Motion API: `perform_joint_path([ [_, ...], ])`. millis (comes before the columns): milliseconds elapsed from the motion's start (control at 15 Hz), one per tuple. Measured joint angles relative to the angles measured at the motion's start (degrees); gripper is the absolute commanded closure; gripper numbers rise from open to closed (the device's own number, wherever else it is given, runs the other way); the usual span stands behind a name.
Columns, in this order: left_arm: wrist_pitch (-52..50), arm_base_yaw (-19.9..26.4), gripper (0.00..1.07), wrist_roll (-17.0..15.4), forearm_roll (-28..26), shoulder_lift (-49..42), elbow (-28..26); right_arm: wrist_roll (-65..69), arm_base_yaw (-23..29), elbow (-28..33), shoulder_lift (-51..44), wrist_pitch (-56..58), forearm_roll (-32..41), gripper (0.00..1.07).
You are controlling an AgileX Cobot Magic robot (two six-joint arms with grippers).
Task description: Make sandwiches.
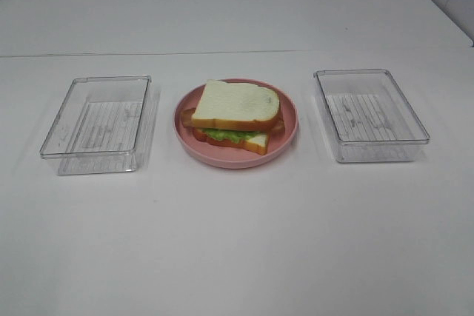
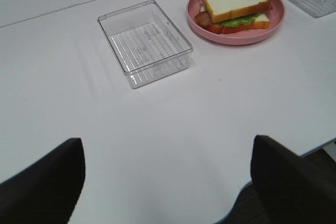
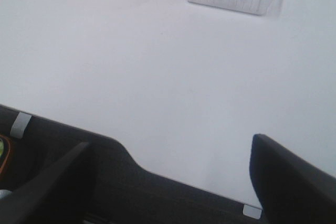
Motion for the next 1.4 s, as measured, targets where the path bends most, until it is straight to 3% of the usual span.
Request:
perform_joint_path([
  [733,0.0,0.0,0.25,0.0,-0.1,0.0,0.0,0.0,0.0,0.0,-2.8,0.1,0.0,0.32],
  [867,0.0,0.7,0.25,0.0,-0.1,0.0,0.0,0.0,-5.1,0.0,-2.8,0.1,0.5,0.32],
  [1000,0.0,6.9,0.25,0.0,-0.1,0.0,0.0,0.0,-10.1,0.1,-4.6,0.0,0.5,0.32],
  [1133,0.0,13.3,0.25,0.0,-0.1,0.0,0.0,0.0,-11.6,0.1,-8.3,-0.1,0.6,0.32],
  [1400,0.0,16.6,0.25,0.0,-0.1,0.0,0.0,0.0,-11.6,0.1,-15.8,-0.1,0.7,0.32],
])
